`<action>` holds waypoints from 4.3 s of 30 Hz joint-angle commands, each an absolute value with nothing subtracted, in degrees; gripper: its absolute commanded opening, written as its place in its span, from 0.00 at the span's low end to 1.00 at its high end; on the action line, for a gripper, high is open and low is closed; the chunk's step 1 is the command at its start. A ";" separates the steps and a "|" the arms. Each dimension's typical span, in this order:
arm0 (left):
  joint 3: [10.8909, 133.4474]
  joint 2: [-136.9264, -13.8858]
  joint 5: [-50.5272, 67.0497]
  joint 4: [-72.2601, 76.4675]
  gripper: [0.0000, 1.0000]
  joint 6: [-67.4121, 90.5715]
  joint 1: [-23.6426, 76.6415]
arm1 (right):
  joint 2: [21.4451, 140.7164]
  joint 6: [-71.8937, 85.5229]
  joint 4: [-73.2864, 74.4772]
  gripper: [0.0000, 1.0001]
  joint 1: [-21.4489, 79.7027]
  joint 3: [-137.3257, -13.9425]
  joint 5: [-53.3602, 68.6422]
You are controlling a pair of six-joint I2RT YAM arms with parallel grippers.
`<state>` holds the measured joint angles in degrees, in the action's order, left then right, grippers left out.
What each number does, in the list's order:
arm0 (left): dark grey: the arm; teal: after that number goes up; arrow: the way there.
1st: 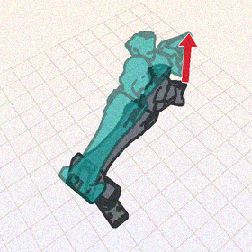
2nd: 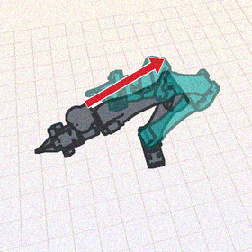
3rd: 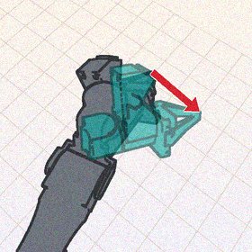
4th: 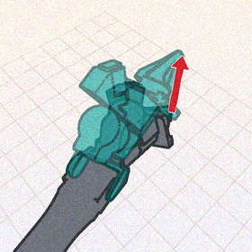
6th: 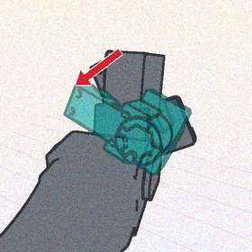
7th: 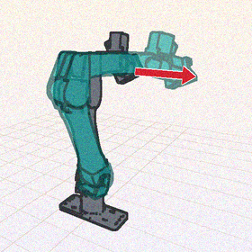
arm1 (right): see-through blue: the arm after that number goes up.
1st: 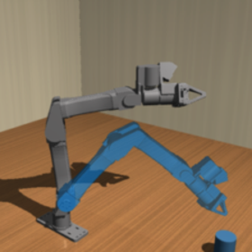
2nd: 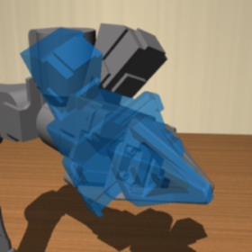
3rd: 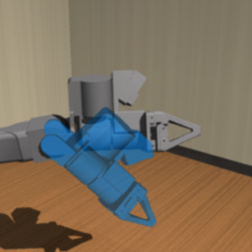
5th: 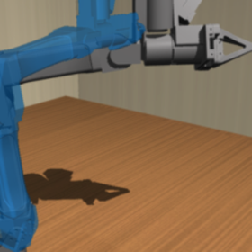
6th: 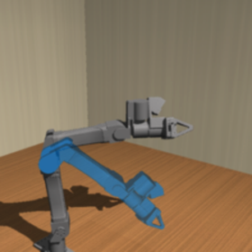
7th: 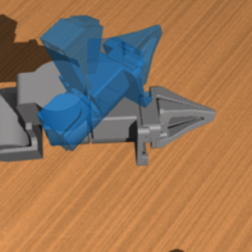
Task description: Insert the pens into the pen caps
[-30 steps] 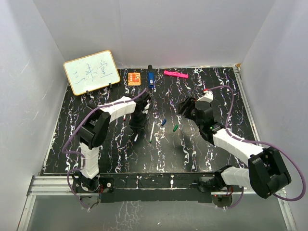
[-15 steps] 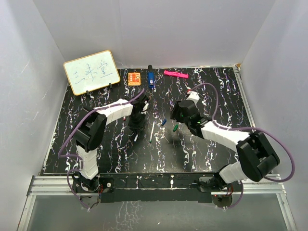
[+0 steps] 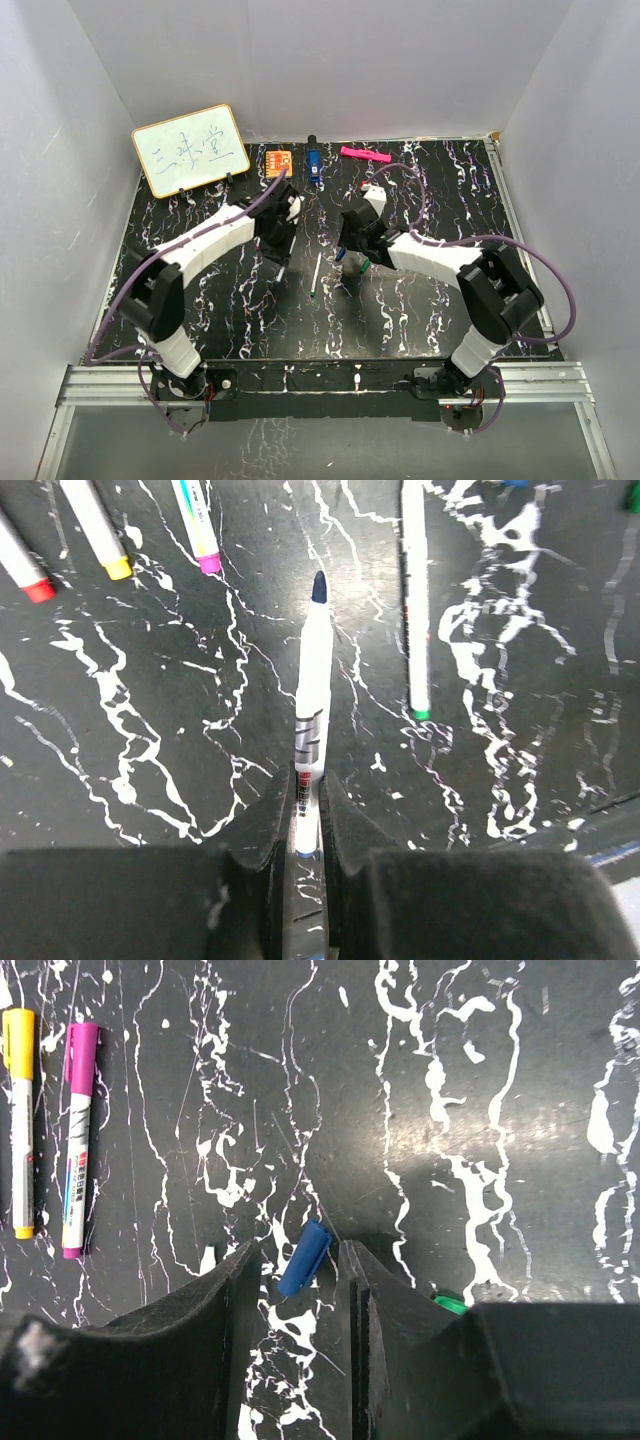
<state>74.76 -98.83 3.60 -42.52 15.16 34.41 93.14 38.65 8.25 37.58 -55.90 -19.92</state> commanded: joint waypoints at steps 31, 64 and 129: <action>66.51 -76.21 3.16 -37.27 0.00 17.84 31.05 | 109.42 45.45 22.18 0.34 42.05 -71.15 -25.92; 66.89 -77.26 3.12 -35.98 0.00 17.20 29.90 | 114.34 44.09 31.90 0.00 44.96 -67.68 -22.75; 45.34 -74.93 19.42 26.27 0.00 27.59 49.03 | 55.15 27.33 -46.28 0.00 34.84 -25.42 2.26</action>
